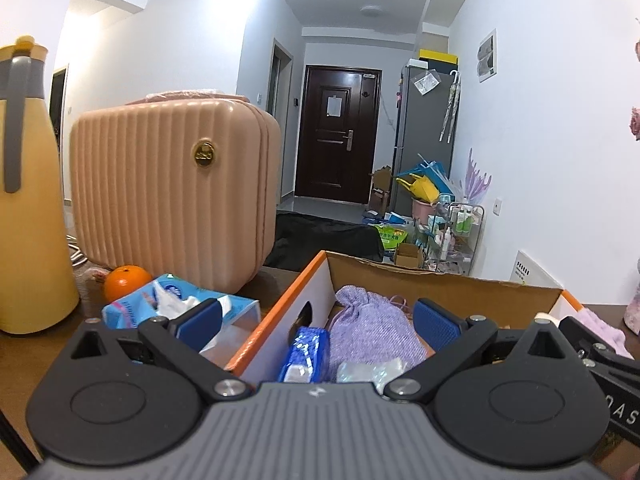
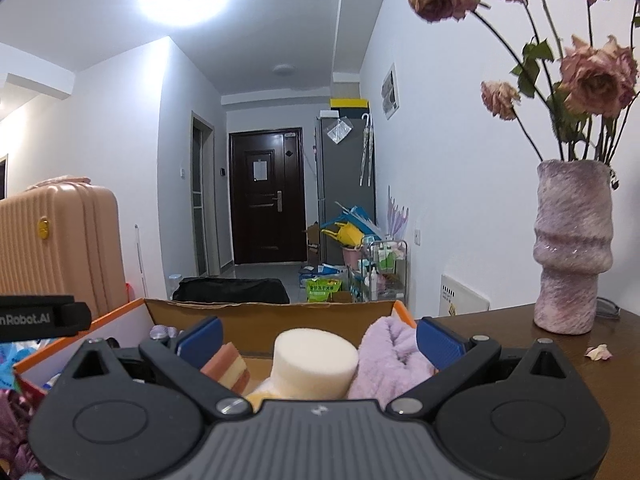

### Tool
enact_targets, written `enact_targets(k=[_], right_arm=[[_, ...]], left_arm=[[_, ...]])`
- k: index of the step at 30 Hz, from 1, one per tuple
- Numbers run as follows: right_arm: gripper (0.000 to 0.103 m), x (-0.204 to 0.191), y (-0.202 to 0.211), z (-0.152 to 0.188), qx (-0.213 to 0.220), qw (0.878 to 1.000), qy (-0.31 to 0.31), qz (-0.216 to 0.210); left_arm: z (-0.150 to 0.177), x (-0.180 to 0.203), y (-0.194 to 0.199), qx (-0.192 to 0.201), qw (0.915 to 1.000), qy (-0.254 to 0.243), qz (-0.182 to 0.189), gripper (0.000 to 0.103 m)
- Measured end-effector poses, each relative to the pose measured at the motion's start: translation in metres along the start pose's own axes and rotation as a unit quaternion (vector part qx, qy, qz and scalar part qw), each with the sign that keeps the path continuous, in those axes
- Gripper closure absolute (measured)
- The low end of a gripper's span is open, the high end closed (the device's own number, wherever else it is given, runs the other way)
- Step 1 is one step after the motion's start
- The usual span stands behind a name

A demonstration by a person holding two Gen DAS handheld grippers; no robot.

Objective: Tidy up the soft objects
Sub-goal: 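Withdraw both tools from the box toward the pink bow and blue mitten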

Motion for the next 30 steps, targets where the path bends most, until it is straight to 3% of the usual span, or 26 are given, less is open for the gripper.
enact_targets(k=[30], right_arm=[[0.0, -0.012, 0.095, -0.005, -0.013, 0.999, 0.026, -0.017]], left_arm=[[0.006, -0.064, 0.097, -0.003, 0.9994, -0.03, -0.014, 0.0]])
Point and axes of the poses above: each gripper's, at about its wrist camera, not at the fingertips, and y roughly against the way its jaws point, x to its right, z to its underside, the point moved 3 cm from there along -y, roughly the way its jaws point, and after that the axes turned 15 degrees about x, right-handed, at the moved point
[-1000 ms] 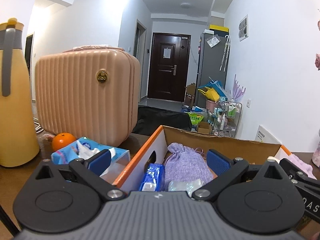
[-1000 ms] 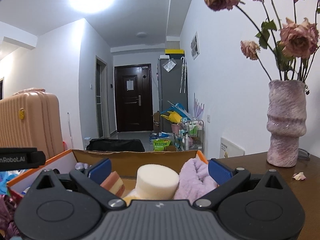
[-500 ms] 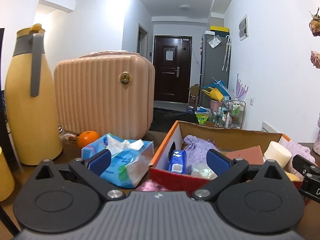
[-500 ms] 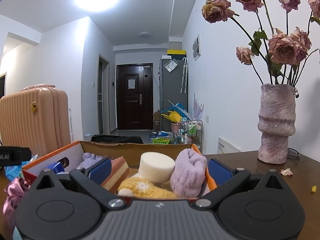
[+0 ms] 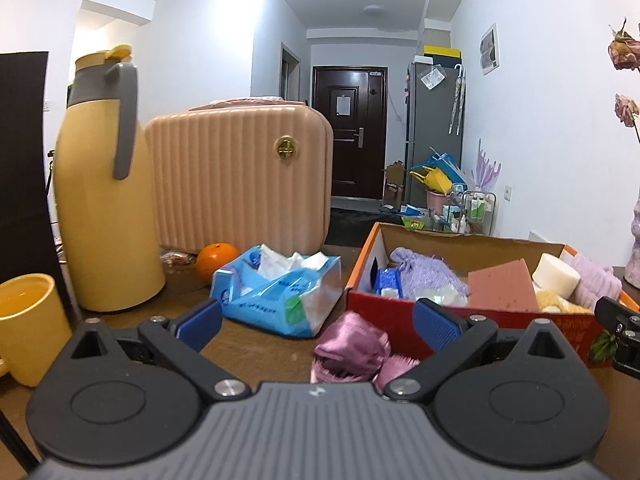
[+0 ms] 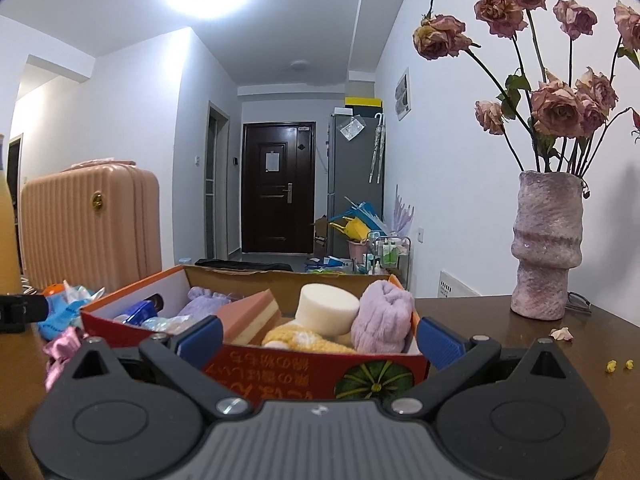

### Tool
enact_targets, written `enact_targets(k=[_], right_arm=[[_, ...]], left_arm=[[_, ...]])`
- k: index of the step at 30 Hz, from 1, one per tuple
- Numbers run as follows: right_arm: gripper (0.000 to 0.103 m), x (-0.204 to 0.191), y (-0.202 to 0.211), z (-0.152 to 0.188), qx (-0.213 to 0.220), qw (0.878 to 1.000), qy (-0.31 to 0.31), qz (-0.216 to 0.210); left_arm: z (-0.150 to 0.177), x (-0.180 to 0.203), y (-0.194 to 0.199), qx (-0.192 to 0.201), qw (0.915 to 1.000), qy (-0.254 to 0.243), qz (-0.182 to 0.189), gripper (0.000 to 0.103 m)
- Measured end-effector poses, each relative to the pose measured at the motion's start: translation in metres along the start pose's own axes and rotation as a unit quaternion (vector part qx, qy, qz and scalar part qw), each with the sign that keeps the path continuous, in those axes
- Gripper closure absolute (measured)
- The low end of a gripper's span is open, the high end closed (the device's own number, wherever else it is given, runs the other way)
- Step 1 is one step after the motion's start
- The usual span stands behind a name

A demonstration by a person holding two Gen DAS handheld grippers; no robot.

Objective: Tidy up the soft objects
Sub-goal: 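Withdraw both tools from the box toward the pink bow and blue mitten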

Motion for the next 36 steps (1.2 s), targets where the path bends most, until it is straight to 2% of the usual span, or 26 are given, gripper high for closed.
enact_targets(k=[14, 21, 30, 36], right_arm=[[0.0, -0.02, 0.037, 0.0, -0.016, 1.0, 0.005, -0.013], [0.0, -0.033, 0.048, 0.001, -0.026, 0.999, 0.008, -0.021], [0.0, -0.05, 0.043, 0.007, -0.056, 0.997, 0.01, -0.046], [0.0, -0.075, 0.033, 0.014, -0.089, 0.993, 0.008, -0.079]], left_arm=[[0.002, -0.032, 0.038, -0.004, 0.9999, 0.002, 0.011, 0.0], [0.005, -0.046, 0.042, -0.017, 0.9994, 0.016, 0.024, 0.0], [0.006, -0.055, 0.038, -0.025, 0.9987, 0.015, 0.042, 0.0], [0.007, -0.069, 0.033, -0.03, 0.9989, 0.015, 0.034, 0.0]])
Point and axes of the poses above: each gripper's, at about its wrist camera, not at the fingertips, and y roughly against the way its jaws point, x to its right, z to its underside, the point moved 3 cm from there along -y, roughly the way its jaws point, and after that the axes turned 15 degrees about x, right-handed, at the moved point
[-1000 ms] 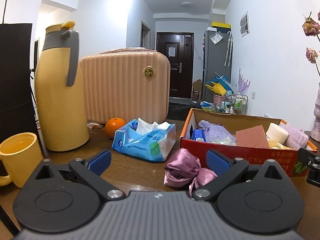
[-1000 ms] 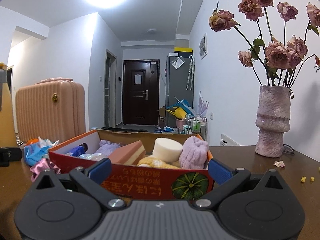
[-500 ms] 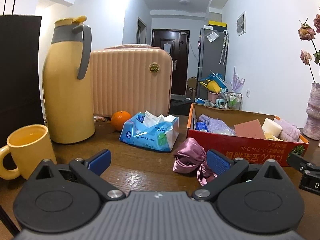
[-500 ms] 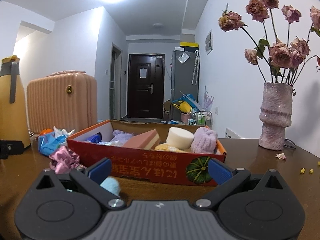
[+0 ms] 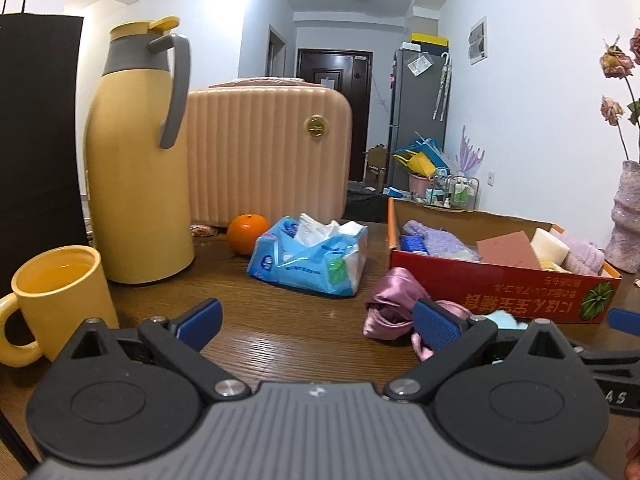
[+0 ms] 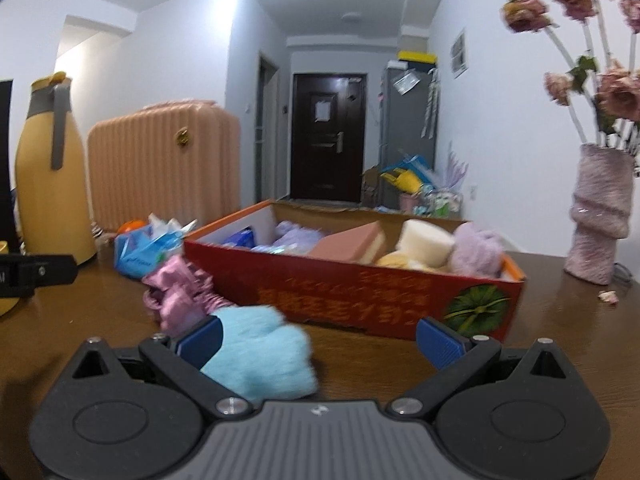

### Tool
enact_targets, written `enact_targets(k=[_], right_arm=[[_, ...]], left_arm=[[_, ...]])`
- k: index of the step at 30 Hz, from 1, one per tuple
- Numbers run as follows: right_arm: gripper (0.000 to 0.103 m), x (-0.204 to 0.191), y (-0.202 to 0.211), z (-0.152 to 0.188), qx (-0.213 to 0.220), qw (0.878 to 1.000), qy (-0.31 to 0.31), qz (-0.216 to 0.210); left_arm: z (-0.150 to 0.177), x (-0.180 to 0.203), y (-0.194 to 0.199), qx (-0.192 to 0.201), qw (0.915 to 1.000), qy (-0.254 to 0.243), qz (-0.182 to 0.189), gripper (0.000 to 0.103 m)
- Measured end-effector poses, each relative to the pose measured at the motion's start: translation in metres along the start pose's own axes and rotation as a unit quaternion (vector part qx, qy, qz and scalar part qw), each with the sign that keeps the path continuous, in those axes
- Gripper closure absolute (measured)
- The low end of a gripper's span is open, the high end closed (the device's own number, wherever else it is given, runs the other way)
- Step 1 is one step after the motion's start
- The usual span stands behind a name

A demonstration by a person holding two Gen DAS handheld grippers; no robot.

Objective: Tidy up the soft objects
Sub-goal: 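Withdraw both tools from the box toward the pink bow and blue mitten, then grasp the light blue fluffy mitten with the right tool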

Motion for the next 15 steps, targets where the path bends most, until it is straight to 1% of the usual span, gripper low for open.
enact_targets(k=[4, 7, 10, 13, 15], right_arm=[[0.0, -0.017, -0.015, 0.004, -0.031, 0.999, -0.005, -0.014], [0.0, -0.026, -0.028, 0.007, -0.06, 0.998, -0.008, -0.015], [0.0, -0.027, -0.041, 0.012, -0.092, 0.995, -0.033, -0.022], [0.0, -0.024, -0.053, 0.019, -0.125, 0.991, -0.055, -0.018], [0.0, -0.019, -0.055, 0.022, -0.136, 0.988, -0.069, -0.017]], left_arm=[[0.0, -0.011, -0.004, -0.004, 1.0, 0.003, -0.007, 0.0], [0.0, -0.019, -0.007, -0.01, 0.9998, 0.008, -0.012, 0.0], [0.001, -0.022, -0.009, -0.018, 0.9997, 0.015, -0.012, 0.0], [0.003, -0.021, -0.01, -0.021, 0.9996, 0.013, -0.008, 0.0], [0.004, -0.019, -0.009, -0.022, 0.9997, 0.01, -0.006, 0.0]])
Point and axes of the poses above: each gripper's, at about its wrist camera, not at the fingertips, and y roughly against the way its jaws point, x to its right, z to its underside, the point moved 3 cm from there along -y, roughly the way its jaws point, and after that the axes turned 15 degrees about x, right-handed, at the moved point
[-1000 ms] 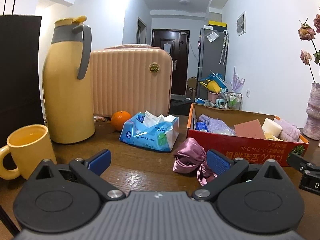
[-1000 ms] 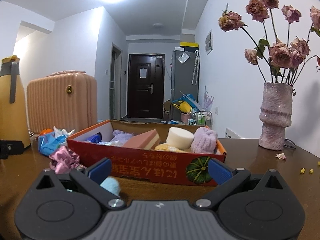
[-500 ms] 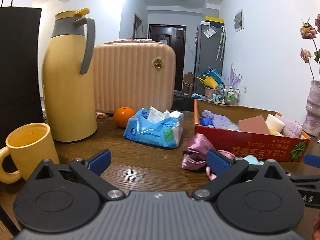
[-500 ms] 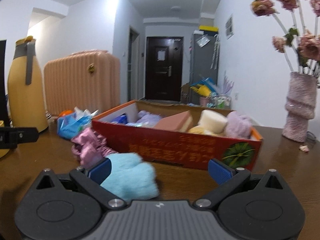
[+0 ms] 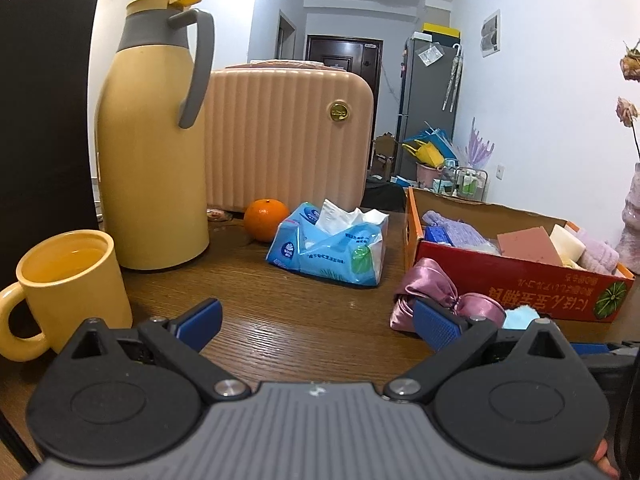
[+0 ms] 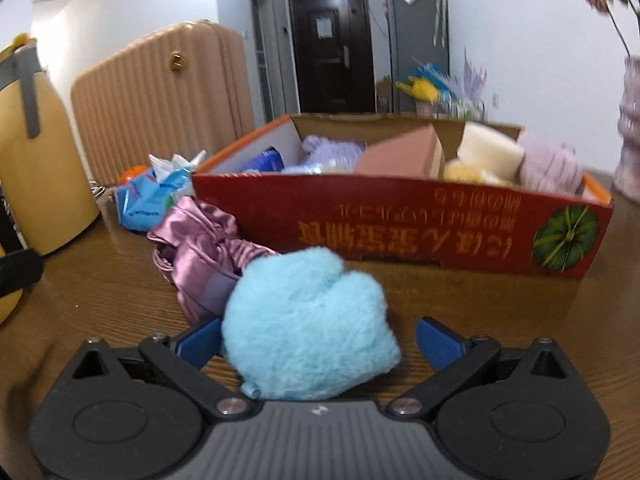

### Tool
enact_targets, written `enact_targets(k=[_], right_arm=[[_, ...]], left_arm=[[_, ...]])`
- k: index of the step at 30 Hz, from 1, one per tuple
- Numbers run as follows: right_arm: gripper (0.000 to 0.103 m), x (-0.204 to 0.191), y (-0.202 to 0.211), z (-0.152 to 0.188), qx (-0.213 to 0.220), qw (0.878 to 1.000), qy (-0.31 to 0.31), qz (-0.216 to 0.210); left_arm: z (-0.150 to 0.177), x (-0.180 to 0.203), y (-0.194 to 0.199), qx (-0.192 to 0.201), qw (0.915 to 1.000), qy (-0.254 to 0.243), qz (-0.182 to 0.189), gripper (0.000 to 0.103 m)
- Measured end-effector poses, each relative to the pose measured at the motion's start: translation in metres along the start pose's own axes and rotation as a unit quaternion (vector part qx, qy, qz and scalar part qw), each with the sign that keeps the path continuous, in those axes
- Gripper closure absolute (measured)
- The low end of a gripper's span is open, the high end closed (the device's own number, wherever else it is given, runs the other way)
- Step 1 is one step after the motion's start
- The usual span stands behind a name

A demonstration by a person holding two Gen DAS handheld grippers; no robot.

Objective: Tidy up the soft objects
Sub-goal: 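Grasp the light blue fluffy mitten with the right tool, then grasp the pink satin bow with the left tool while the right tool holds the mitten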

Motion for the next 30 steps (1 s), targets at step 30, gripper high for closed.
enact_targets(k=[30], right_arm=[[0.024, 0.046, 0.024, -0.019, 0.067, 0.997, -0.026, 0.026]], left_arm=[[0.003, 0.013, 0.0, 0.015, 0.9997, -0.02, 0.001, 0.0]])
Point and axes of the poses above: each gripper's, at about its wrist camera, not at the fingertips, and y roughly against the way its jaws point, x to its right, z to its underside, the point moved 3 cm from there along -y, roughly the way its jaws point, and after that the axes turned 15 degrees about x, right-handed, at the moved point
